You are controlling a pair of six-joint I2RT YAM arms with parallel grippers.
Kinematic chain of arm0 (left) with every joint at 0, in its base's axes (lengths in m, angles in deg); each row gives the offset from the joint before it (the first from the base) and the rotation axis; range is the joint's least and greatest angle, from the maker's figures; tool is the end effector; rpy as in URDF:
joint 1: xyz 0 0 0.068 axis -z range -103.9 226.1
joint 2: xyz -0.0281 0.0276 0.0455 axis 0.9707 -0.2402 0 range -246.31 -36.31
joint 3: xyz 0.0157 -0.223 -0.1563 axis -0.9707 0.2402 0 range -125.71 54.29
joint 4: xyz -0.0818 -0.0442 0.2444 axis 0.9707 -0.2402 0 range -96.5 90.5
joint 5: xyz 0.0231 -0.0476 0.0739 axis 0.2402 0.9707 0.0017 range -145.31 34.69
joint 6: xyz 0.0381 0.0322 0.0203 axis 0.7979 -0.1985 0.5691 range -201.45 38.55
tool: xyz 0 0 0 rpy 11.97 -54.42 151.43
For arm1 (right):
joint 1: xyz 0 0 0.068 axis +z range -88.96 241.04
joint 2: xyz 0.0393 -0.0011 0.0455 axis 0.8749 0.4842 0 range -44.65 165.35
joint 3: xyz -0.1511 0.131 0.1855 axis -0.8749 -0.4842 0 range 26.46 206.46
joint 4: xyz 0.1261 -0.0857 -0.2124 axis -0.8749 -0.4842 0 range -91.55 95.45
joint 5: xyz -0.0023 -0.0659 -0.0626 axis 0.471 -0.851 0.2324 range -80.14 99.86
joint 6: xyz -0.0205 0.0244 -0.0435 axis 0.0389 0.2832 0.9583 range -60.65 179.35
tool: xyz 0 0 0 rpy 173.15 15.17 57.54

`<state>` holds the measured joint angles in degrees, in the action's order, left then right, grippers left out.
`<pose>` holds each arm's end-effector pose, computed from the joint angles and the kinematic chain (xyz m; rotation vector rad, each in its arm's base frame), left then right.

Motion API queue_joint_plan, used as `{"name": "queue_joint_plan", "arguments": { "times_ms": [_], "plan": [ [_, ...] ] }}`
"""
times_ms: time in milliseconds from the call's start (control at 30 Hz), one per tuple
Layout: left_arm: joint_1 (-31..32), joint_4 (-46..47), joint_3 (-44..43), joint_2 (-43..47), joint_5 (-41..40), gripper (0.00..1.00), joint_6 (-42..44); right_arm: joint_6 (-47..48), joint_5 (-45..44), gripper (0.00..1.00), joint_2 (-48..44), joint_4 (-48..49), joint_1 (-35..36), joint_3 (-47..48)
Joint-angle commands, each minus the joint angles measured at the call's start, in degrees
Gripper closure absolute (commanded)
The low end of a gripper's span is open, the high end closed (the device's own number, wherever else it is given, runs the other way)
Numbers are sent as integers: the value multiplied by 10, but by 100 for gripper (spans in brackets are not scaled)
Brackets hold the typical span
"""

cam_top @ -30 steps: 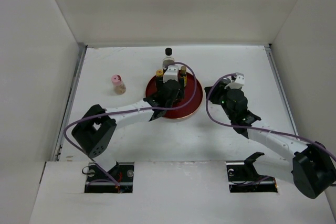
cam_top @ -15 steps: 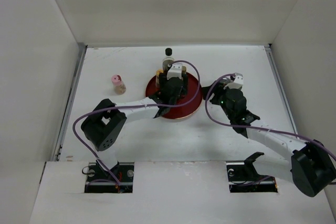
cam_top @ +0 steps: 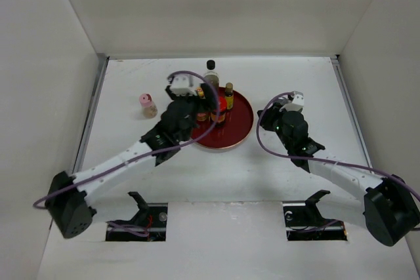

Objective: Organize the condiment bottles

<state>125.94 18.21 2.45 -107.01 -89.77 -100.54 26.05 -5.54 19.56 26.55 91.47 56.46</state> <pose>0.2007 -0.2066 0.3382 -0.0429 1.6057 -0.4596 0.2177 0.1169 0.2383 0.2400 1.8098 0.5524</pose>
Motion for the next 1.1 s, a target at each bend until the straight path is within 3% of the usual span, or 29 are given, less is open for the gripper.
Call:
{"name": "queue_joint_plan", "arguments": {
  "times_ms": [0,133,300,433,600,933,1067],
  "plan": [
    [-82,-75,64,75,-25,26,-48,-4,5,78,0,31,4,8],
    [-225,-123,90,101,-15,34,-71,0,4,80,5,35,13,9],
    [-339,-120,55,-8,23,26,-76,1,6,62,20,47,13,7],
    [-358,-118,6,-83,24,21,-75,4,20,51,39,48,14,15],
    [-387,-125,-45,-155,21,21,-67,6,37,39,49,54,20,19],
    [-397,-120,-59,-216,24,26,-66,3,41,35,42,55,20,17],
    [-400,-114,-54,-220,24,42,-66,3,41,35,45,55,20,17]
  ]
}}
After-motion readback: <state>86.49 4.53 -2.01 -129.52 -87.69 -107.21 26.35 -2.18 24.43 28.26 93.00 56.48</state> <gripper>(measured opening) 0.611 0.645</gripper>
